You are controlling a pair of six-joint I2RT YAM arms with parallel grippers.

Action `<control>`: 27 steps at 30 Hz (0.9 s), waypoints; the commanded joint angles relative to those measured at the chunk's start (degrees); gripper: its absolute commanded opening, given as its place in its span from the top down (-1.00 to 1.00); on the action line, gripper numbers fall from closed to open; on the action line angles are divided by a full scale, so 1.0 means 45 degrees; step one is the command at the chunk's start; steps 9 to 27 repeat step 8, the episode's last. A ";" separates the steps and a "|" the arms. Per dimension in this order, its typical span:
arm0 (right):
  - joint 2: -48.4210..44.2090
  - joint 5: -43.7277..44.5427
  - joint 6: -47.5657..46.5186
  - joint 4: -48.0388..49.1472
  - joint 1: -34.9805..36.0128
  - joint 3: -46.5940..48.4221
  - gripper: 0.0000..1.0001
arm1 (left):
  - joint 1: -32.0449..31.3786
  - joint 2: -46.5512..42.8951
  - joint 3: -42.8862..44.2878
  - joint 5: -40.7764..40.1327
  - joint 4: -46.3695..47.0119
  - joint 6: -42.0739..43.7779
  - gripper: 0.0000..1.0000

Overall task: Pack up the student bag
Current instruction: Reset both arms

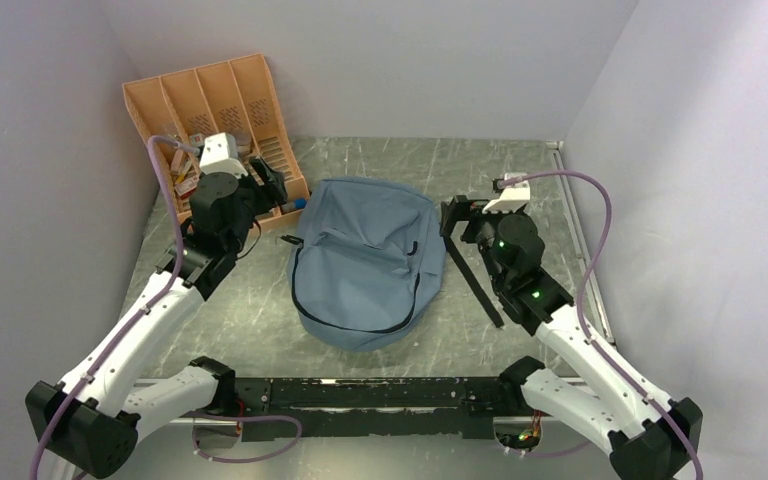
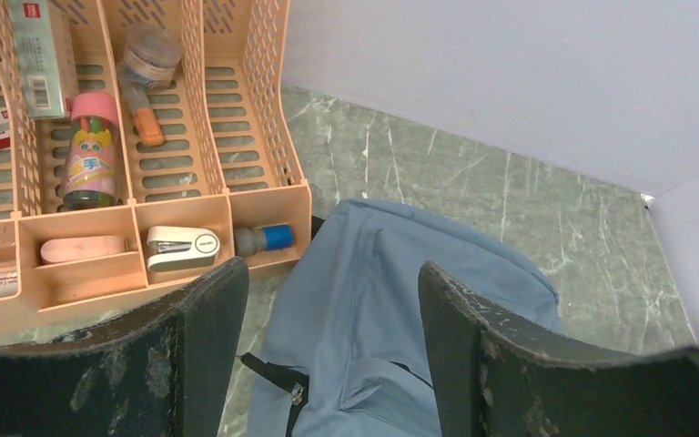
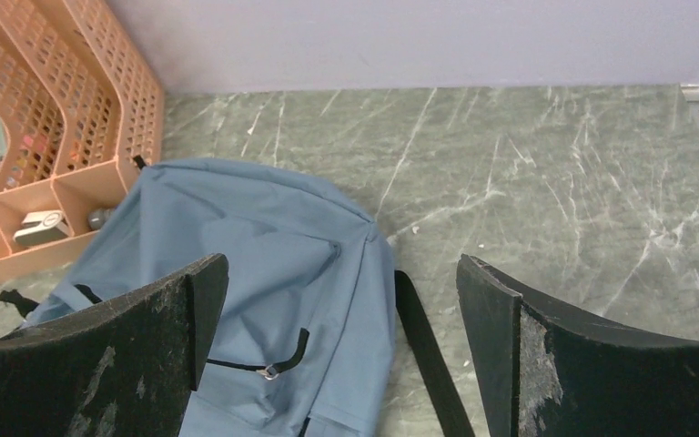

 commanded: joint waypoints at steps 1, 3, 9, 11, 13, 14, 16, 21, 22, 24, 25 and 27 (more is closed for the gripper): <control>0.0157 0.0688 -0.0006 0.0393 -0.0053 0.0119 -1.00 | 0.0090 -0.0049 -0.0320 -0.0402 0.0647 -0.0022 -0.44; 0.0206 0.0787 0.0145 0.0425 -0.0058 0.0095 -1.00 | 0.0091 0.0037 -0.0266 -0.0336 0.0644 0.0097 -0.44; 0.0386 0.0795 0.0403 0.0497 -0.0067 0.0042 -1.00 | 0.0090 0.0295 -0.0070 -0.0479 0.0464 0.0250 -0.43; 0.0386 0.0795 0.0403 0.0497 -0.0067 0.0042 -1.00 | 0.0090 0.0295 -0.0070 -0.0479 0.0464 0.0250 -0.43; 0.0386 0.0795 0.0403 0.0497 -0.0067 0.0042 -1.00 | 0.0090 0.0295 -0.0070 -0.0479 0.0464 0.0250 -0.43; 0.0386 0.0795 0.0403 0.0497 -0.0067 0.0042 -1.00 | 0.0090 0.0295 -0.0070 -0.0479 0.0464 0.0250 -0.43; 0.0386 0.0795 0.0403 0.0497 -0.0067 0.0042 -1.00 | 0.0090 0.0295 -0.0070 -0.0479 0.0464 0.0250 -0.43; 0.0386 0.0795 0.0403 0.0497 -0.0067 0.0042 -1.00 | 0.0090 0.0295 -0.0070 -0.0479 0.0464 0.0250 -0.43; 0.0386 0.0795 0.0403 0.0497 -0.0067 0.0042 -1.00 | 0.0090 0.0295 -0.0070 -0.0479 0.0464 0.0250 -0.43; 0.0386 0.0795 0.0403 0.0497 -0.0067 0.0042 -1.00 | 0.0090 0.0295 -0.0070 -0.0479 0.0464 0.0250 -0.43; 0.0386 0.0795 0.0403 0.0497 -0.0067 0.0042 -1.00 | 0.0090 0.0295 -0.0070 -0.0479 0.0464 0.0250 -0.43; 0.0386 0.0795 0.0403 0.0497 -0.0067 0.0042 -1.00 | 0.0090 0.0295 -0.0070 -0.0479 0.0464 0.0250 -0.43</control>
